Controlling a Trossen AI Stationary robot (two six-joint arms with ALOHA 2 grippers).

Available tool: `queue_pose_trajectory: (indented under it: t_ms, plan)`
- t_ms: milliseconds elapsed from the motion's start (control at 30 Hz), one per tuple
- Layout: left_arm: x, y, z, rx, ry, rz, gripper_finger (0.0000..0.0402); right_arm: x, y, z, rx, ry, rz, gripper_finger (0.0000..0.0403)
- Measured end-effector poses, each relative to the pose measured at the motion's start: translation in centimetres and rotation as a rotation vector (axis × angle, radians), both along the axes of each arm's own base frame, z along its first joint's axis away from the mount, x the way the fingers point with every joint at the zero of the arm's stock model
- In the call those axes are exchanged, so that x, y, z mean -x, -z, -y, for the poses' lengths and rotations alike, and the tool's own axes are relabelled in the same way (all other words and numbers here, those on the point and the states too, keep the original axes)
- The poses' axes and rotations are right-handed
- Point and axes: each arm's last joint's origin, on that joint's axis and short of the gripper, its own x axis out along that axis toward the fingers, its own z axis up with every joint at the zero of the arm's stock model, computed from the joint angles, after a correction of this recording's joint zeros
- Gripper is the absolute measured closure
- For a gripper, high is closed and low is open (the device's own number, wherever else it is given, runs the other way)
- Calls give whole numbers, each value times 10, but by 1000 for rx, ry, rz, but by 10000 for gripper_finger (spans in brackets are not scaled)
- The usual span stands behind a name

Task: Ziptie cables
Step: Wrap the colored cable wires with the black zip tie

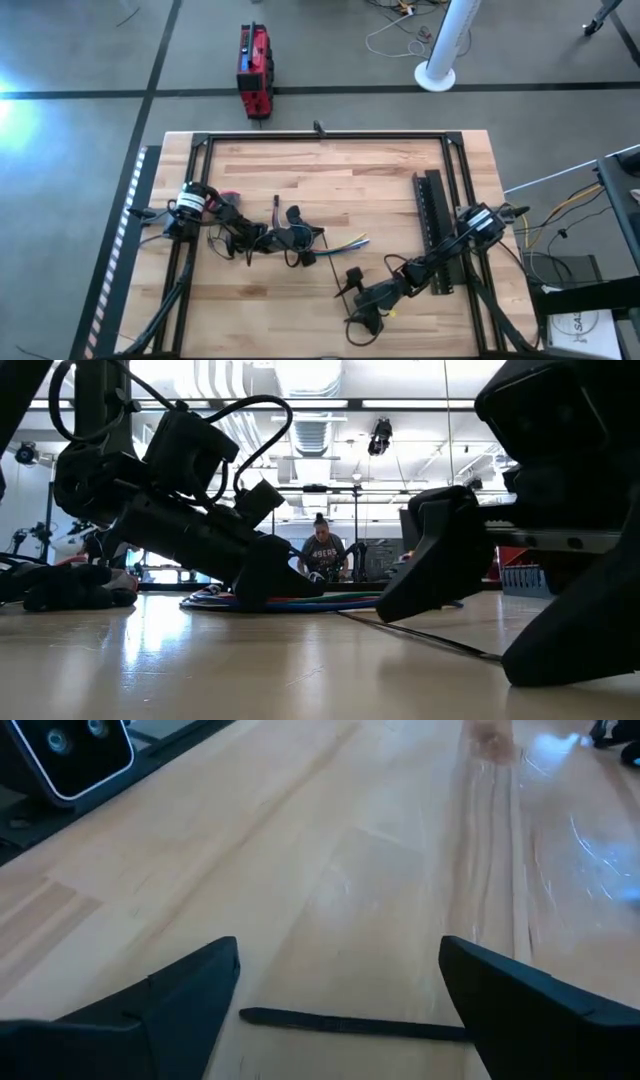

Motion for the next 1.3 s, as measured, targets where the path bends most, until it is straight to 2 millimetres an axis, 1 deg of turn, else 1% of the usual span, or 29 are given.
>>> queue_pose_trajectory:
  t_ms: [133, 467, 733, 1100, 1300]
  plan:
    - [0, 0, 0, 0, 0, 0, 402, 1, -7, 0, 33, -14, 2, 66]
    - [-2, -1, 0, 1, 0, 4, 402, 3, -4, 3, 12, 20, -50, 66]
    - [-2, -1, 0, -6, 3, 2, 402, 9, -21, 1, 74, 9, -50, 66]
    - [-2, -1, 0, -7, 5, 1, 402, 8, -20, -1, 46, -6, -55, 66]
    - [-2, -1, 0, -8, 5, -2, 402, 8, -24, -9, 64, -48, -27, 66]
